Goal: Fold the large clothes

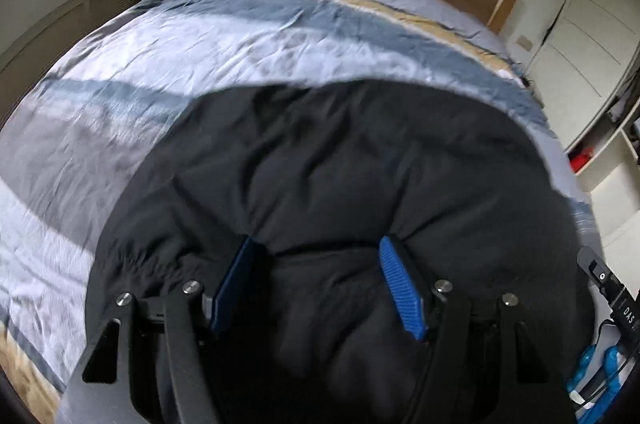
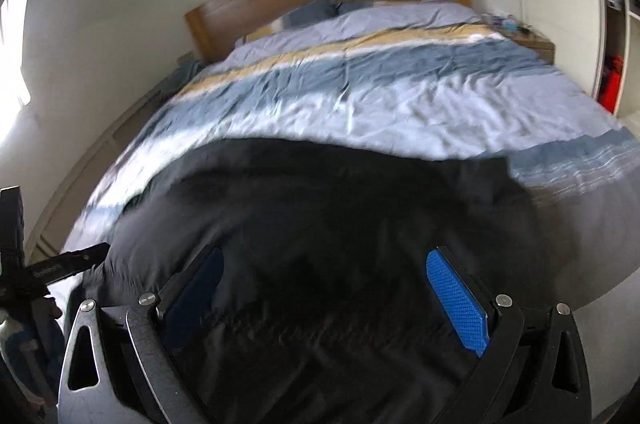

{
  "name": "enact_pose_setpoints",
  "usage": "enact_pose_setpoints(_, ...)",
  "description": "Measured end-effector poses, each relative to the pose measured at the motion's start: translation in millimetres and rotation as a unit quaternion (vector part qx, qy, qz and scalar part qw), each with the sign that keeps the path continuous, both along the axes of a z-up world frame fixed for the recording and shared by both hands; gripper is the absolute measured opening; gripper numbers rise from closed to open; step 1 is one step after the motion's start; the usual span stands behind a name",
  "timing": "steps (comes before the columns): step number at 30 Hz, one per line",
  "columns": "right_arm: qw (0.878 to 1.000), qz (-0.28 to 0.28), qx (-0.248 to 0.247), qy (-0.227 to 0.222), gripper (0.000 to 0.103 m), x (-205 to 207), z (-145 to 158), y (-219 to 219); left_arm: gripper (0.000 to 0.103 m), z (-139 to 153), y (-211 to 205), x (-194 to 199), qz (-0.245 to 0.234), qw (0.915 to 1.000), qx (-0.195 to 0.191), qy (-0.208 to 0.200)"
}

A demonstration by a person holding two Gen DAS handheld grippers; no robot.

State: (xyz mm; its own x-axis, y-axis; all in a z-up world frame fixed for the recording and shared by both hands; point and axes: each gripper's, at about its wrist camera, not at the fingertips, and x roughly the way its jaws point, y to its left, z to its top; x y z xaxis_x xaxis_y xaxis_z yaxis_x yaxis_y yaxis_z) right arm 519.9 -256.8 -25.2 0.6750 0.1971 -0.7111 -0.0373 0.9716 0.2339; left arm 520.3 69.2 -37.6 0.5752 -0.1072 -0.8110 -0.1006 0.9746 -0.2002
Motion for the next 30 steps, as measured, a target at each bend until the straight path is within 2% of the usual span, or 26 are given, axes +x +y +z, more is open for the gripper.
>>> enact_pose_setpoints(4, 0.999, -0.025, 0.020, 0.032, 0.100, -6, -29, -22, 0.065, -8, 11, -18, 0.010, 0.9999, -0.002, -0.006)
enact_pose_setpoints(6, 0.998, -0.043, 0.013, 0.039, 0.100, -13, -35, -35, 0.065, -9, 16, -27, 0.014, 0.9998, -0.001, -0.010)
enact_pose_setpoints(9, 0.996, -0.074, -0.013, 0.048, 0.100, -23, -34, -52, 0.064, -8, 20, -38, 0.025, 0.9996, 0.002, -0.015)
enact_pose_setpoints(12, 0.995, -0.092, -0.016, 0.032, 0.100, -39, -22, -59, 0.064, 0, 21, -53, 0.027, 0.9991, 0.001, -0.033)
enact_pose_setpoints(16, 0.998, -0.067, -0.002, 0.001, 0.100, -62, -3, -42, 0.064, 10, 17, -76, 0.018, 0.9981, 0.013, -0.057)
enact_pose_setpoints(20, 1.000, -0.026, -0.008, -0.011, 0.100, -76, 1, -13, 0.064, 12, 11, -92, 0.009, 0.9971, 0.030, -0.069)
enact_pose_setpoints(25, 1.000, 0.008, -0.007, -0.003, 0.100, -85, -9, 19, 0.064, 6, 9, -100, 0.000, 0.9966, 0.040, -0.072)
enact_pose_setpoints(30, 1.000, 0.009, -0.004, 0.002, 0.102, -84, -20, 22, 0.064, 1, 9, -101, 0.000, 0.9964, 0.040, -0.075)
